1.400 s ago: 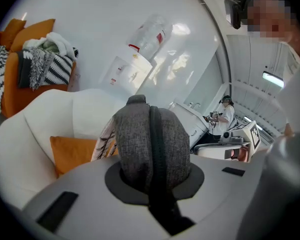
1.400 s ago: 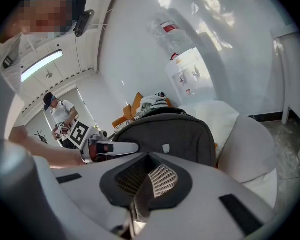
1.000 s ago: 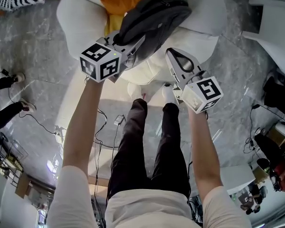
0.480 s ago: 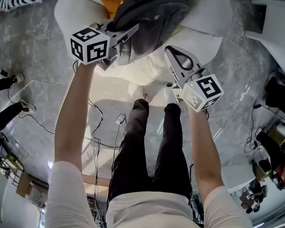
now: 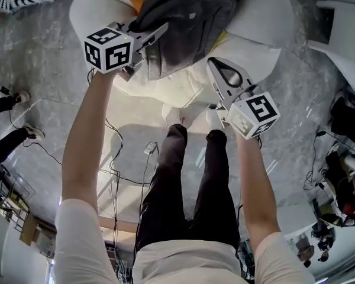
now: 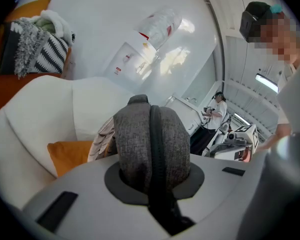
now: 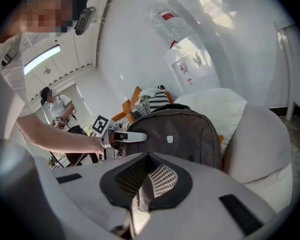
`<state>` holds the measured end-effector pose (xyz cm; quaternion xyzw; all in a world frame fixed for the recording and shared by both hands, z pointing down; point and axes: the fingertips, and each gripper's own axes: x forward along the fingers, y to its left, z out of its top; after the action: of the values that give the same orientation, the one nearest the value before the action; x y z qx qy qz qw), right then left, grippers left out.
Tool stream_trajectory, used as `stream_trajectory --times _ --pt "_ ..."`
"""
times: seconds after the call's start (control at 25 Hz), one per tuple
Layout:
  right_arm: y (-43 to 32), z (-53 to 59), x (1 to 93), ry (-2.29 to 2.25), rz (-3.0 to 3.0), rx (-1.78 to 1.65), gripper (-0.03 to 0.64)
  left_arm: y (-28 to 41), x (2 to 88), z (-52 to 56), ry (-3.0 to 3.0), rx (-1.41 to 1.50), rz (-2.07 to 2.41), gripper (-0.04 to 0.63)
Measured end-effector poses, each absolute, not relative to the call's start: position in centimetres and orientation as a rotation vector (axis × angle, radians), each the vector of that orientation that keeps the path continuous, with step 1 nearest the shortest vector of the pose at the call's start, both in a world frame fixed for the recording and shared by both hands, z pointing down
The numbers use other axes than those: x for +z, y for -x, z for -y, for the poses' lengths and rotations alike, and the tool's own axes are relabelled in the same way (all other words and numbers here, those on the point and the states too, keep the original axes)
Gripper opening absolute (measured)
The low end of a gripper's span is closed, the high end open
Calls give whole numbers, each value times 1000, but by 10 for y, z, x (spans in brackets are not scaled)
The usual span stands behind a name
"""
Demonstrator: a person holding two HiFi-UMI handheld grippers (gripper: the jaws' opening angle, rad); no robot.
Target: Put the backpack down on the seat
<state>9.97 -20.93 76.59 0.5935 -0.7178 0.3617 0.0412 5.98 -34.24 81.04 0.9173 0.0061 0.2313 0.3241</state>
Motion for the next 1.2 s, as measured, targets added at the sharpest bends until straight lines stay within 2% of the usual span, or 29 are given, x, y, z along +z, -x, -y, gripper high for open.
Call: stream_trajectory --times 0.4,1.2 --pt "-92 217 770 -1795 2203 1110 21 -41 831 373 -2397 635 109 67" --pt "-80 221 789 -1749 2199 1148 21 0 877 428 -2330 716 273 118"
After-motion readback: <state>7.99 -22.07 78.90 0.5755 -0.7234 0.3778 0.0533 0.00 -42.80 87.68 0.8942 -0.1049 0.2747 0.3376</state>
